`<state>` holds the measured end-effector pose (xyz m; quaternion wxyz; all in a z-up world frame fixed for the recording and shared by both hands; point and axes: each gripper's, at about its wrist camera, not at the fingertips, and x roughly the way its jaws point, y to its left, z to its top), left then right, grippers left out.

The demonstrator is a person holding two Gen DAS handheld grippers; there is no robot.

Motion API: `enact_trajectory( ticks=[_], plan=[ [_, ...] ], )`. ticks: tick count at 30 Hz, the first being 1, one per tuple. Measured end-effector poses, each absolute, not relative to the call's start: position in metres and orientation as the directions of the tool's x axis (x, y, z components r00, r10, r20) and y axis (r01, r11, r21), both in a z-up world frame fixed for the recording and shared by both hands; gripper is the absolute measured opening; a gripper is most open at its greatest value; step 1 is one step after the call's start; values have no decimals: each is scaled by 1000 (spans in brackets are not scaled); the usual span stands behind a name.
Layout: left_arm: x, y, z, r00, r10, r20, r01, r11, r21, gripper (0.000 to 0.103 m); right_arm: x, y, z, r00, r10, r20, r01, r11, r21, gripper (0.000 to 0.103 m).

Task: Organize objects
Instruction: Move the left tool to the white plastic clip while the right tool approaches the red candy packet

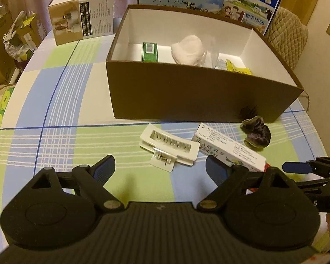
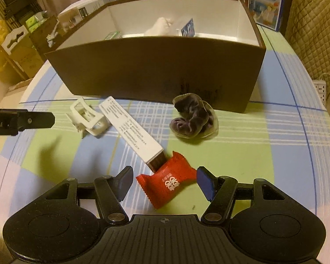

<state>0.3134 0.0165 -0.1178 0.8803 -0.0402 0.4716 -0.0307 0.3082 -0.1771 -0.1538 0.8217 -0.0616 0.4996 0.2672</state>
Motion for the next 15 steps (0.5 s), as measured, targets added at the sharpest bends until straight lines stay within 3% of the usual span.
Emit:
enact_trajectory(
  ticks=[15],
  plan=[
    [320, 15, -131, 525, -68, -848, 16, 997, -70, 87, 316, -174, -169, 376, 307, -875, -444, 888, 121, 62]
  ],
)
